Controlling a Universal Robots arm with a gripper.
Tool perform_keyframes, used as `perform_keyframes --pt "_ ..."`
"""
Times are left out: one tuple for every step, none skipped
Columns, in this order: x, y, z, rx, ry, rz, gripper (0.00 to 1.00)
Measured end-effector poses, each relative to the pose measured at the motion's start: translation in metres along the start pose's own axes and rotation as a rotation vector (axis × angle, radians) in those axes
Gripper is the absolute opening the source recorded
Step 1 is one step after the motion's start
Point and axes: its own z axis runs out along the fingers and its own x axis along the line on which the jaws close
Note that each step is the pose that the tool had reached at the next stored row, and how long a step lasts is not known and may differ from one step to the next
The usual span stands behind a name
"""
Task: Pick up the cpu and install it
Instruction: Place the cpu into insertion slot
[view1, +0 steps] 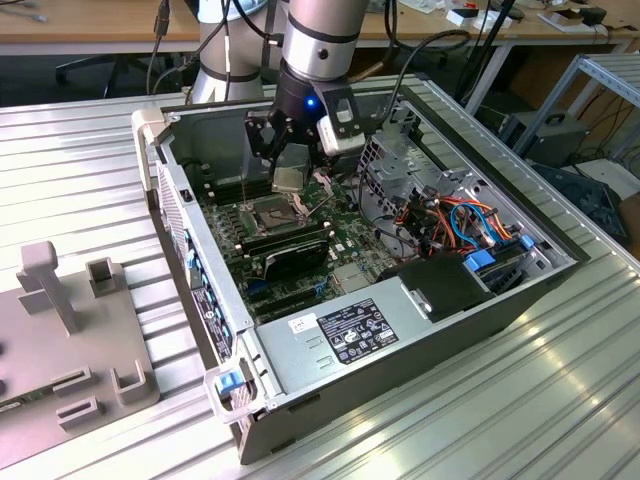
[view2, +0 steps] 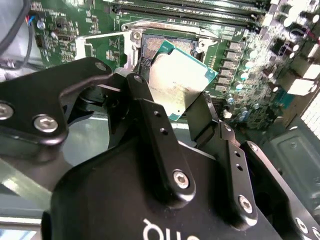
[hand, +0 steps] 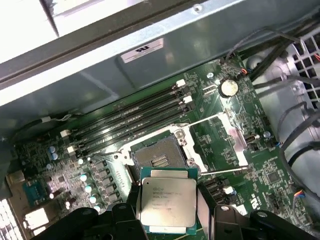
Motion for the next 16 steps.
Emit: perform_keyframes --pt "0.0 0.0 0.0001 -0.0003 -0.0006 0.015 0.54" --pt "0.0 0.0 0.0002 -0.0006 -0.0015 0.038 0.54" --pt "0.0 0.0 0.0003 -0.001 -0.0021 0.056 0.54" --pt "0.0 0.0 0.0004 -0.0014 -0.003 0.08 0.54" --pt "0.0 0.0 0.0005 -0.0017 -0.0037 0.098 0.54" --pt "0.0 0.0 0.0006 -0.0021 -0.0046 0.123 0.54" --pt "0.0 0.0 0.0008 -0.0024 -0.0053 0.139 0.54" --pt "0.0 0.0 0.0009 -0.0028 -0.0061 0.163 0.54" --pt "0.0 0.0 0.0009 -0.0031 -0.0067 0.179 0.54" --pt "0.0 0.0 0.0011 -0.0036 -0.0079 0.209 0.54" --pt "0.0 0.0 0.0012 -0.0041 -0.009 0.238 0.54" --pt "0.0 -0.0001 0.0014 -0.0045 -0.0099 0.262 0.54" --pt "0.0 -0.0001 0.0016 -0.0052 -0.0112 0.298 0.54" --pt "0.0 -0.0001 0.0017 -0.0055 -0.012 0.317 0.54" --pt "0.0 -0.0001 0.0018 -0.0058 -0.0125 0.332 0.54" --pt "0.0 -0.0001 0.0019 -0.0061 -0.0133 0.353 0.54"
